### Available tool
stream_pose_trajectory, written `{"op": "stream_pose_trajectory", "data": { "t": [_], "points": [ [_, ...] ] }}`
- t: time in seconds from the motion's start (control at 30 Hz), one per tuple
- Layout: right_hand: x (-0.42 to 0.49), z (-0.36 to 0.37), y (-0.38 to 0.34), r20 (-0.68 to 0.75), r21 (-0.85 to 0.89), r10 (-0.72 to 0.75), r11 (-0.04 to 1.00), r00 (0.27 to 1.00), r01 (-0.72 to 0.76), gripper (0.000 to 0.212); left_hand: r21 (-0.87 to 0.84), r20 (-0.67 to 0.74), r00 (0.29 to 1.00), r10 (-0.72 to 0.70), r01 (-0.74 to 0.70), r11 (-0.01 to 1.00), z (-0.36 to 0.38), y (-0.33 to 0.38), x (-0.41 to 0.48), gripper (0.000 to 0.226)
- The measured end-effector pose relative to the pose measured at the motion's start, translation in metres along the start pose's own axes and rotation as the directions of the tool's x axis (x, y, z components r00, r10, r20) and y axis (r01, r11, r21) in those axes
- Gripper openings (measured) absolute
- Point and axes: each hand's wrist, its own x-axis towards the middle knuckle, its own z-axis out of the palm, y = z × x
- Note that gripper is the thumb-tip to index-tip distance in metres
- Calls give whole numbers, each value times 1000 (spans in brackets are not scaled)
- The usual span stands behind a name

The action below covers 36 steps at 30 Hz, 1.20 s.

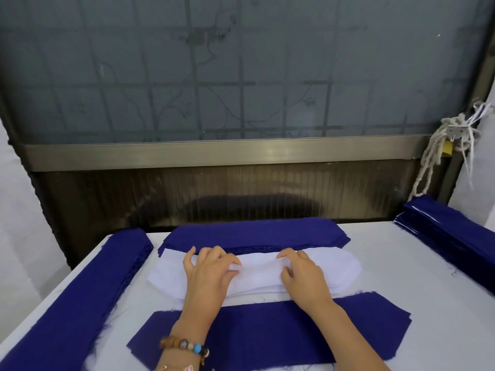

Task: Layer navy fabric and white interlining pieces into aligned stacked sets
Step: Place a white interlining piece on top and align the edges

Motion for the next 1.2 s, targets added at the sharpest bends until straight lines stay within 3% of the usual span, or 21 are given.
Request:
{"op": "stream_pose_trajectory", "data": {
  "t": [0.13,0.3,0.47,0.63,0.77,0.93,1.13,1.2],
  "points": [
    [3,-4,8,-22,-8,60,998,998,-60,24,-7,24,994,-109,109,994,-3,-21,-3,22],
    [5,-13,30,-158,-113,186,972,970,-205,24,-67,-5,922,-386,385,920,-8,-38,-6,16],
    [4,-22,55,-300,-153,369,891,880,-427,25,-73,-21,842,-540,537,840,-10,-43,-7,2],
    [5,-30,74,-319,-27,541,816,778,-578,28,-34,-75,751,-656,656,754,-16,-46,-8,16],
    [8,-29,78,-367,-47,516,821,774,-569,34,-123,-79,676,-732,722,680,-16,-49,-10,22],
    [13,-28,76,-346,-129,416,867,841,-482,43,-175,-69,648,-758,740,649,-17,-53,-9,27],
    [14,-29,77,-383,331,439,887,813,-323,35,-334,-173,685,-708,635,696,-14,-57,-10,25],
    [14,-31,78,-401,377,452,874,797,-306,33,-411,-209,694,-689,577,705,-15,-58,-10,22]
  ]
}}
